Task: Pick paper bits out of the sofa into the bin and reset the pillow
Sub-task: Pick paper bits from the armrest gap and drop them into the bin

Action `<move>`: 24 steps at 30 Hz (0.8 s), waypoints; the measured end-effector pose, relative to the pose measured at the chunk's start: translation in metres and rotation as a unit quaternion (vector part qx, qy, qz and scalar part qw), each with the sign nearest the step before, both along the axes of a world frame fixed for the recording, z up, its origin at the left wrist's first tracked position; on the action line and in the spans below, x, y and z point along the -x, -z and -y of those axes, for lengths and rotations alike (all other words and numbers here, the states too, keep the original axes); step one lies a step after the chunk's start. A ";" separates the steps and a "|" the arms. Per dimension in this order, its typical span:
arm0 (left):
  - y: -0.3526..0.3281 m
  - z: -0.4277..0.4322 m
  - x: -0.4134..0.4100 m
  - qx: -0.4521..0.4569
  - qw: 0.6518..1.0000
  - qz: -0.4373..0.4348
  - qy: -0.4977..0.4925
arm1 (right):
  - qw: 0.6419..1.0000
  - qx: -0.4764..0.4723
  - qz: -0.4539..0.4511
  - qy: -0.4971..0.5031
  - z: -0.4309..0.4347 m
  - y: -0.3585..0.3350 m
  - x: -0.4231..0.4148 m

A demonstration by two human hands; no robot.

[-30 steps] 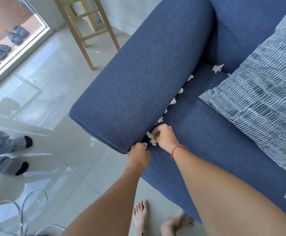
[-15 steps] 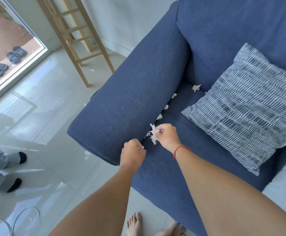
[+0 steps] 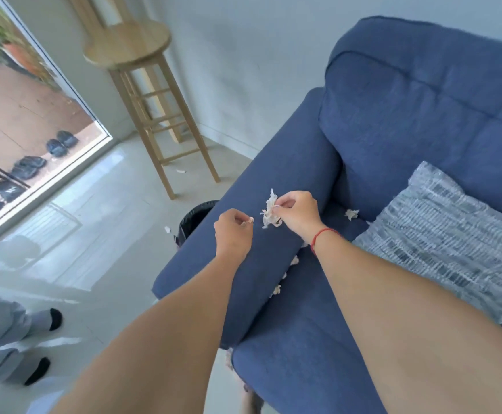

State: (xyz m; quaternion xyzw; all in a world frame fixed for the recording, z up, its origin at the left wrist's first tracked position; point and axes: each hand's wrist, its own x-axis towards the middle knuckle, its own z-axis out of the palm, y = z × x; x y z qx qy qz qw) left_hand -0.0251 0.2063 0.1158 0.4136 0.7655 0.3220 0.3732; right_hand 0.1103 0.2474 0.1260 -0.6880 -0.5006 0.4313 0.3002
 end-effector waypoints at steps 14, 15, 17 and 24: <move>0.059 -0.132 0.155 0.048 0.995 0.001 -0.092 | 0.999 0.037 0.019 -0.035 -0.139 0.058 0.148; 0.066 -0.137 0.162 0.057 0.994 0.002 -0.089 | 0.998 0.042 0.025 -0.041 -0.145 0.064 0.155; 0.078 -0.145 0.174 0.078 0.993 0.002 -0.088 | 0.997 0.053 0.033 -0.044 -0.154 0.074 0.168; 0.095 -0.160 0.188 0.131 0.991 -0.027 -0.031 | 0.991 0.105 0.050 -0.066 -0.173 0.088 0.178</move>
